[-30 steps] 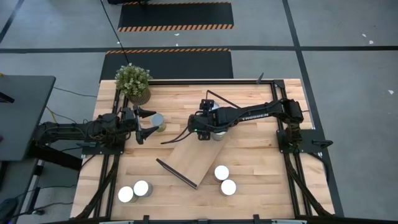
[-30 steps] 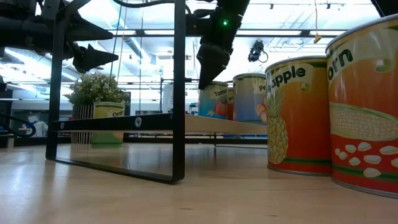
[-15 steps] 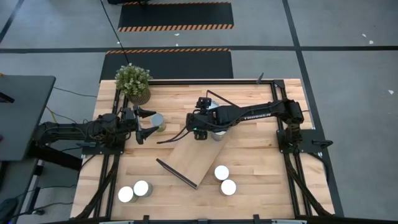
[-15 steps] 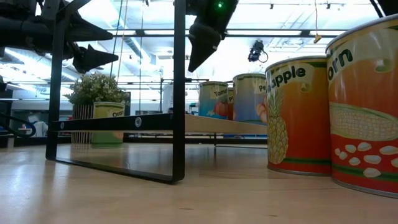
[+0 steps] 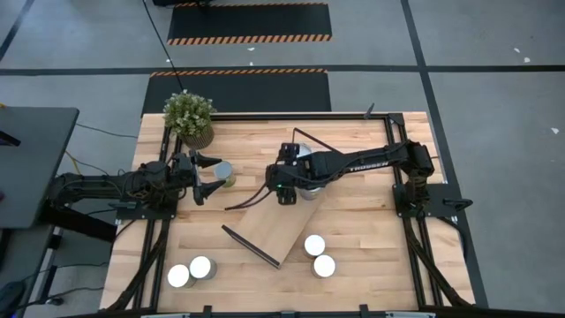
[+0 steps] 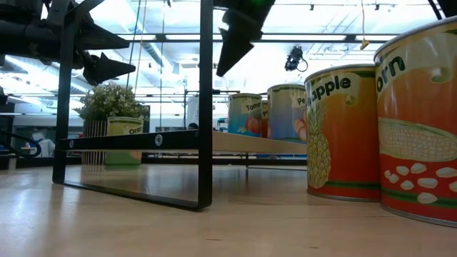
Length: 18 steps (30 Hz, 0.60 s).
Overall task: Pick and place cans onto a shelf
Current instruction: Put the canned pineapple on the shelf
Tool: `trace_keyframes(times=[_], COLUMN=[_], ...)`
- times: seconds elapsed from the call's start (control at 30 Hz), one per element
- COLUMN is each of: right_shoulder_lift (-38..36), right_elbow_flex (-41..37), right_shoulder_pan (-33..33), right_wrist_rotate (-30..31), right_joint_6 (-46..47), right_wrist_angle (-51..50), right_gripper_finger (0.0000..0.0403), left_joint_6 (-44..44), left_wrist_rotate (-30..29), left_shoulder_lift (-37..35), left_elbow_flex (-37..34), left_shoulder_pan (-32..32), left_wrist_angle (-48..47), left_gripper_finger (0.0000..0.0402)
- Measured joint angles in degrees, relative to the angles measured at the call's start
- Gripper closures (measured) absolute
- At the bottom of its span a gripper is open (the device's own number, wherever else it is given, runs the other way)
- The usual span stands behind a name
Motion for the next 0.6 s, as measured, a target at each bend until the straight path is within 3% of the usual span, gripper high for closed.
trace_keyframes(times=[0.3,0.6], right_shoulder_lift=[0.0,0.0], right_elbow_flex=[0.0,0.0], right_shoulder_pan=[3.0,8.2], right_wrist_rotate=[-22.6,-22.7], right_joint_6=[7.9,20.4], right_wrist_angle=[-2.3,-12.6], right_gripper_finger=[0.0031,0.0031], left_joint_6=[-0.2,-0.4], left_wrist_rotate=[0.0,0.0], left_shoulder_lift=[0.0,0.0], left_elbow_flex=[0.0,0.0], left_shoulder_pan=[0.0,0.0], left_wrist_angle=[-0.1,-0.1], left_gripper_finger=[0.001,0.001])
